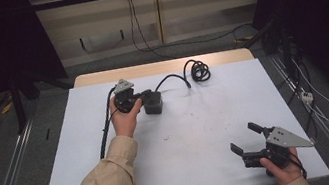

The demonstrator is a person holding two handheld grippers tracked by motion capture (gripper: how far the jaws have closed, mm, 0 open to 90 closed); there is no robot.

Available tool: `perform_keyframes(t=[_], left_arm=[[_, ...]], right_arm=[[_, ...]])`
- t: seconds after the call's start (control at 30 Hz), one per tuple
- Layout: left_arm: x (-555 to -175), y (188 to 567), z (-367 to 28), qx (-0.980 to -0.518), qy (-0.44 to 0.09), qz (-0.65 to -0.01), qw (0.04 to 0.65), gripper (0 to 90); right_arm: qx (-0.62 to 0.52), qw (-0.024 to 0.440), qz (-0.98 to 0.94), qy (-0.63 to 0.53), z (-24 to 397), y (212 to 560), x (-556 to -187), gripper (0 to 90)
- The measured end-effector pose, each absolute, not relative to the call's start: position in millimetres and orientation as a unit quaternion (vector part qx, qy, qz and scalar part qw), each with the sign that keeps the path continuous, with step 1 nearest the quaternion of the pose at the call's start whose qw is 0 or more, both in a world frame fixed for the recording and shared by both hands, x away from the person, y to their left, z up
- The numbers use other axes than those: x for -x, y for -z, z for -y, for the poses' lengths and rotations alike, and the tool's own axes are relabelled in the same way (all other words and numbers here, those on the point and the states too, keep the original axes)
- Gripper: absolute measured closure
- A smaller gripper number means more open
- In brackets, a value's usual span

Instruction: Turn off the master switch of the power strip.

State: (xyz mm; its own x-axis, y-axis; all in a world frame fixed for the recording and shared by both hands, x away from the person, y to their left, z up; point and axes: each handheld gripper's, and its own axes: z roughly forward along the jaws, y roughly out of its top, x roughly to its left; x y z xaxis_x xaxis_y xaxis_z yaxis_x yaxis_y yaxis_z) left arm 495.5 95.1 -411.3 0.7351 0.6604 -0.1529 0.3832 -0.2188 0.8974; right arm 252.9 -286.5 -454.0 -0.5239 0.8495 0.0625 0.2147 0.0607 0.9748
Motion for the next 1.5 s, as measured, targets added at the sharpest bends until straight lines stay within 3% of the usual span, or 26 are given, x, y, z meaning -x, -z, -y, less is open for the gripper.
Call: perform_keyframes(t=[1.5], left_arm=[[-496.1, 422.4, -86.9, -0.785, -0.131, -0.344, 0.498, 90.0]], right_arm=[[-0.395, 0.284, -0.672, -0.559, 286.5, 453.6, -252.5, 4.9]])
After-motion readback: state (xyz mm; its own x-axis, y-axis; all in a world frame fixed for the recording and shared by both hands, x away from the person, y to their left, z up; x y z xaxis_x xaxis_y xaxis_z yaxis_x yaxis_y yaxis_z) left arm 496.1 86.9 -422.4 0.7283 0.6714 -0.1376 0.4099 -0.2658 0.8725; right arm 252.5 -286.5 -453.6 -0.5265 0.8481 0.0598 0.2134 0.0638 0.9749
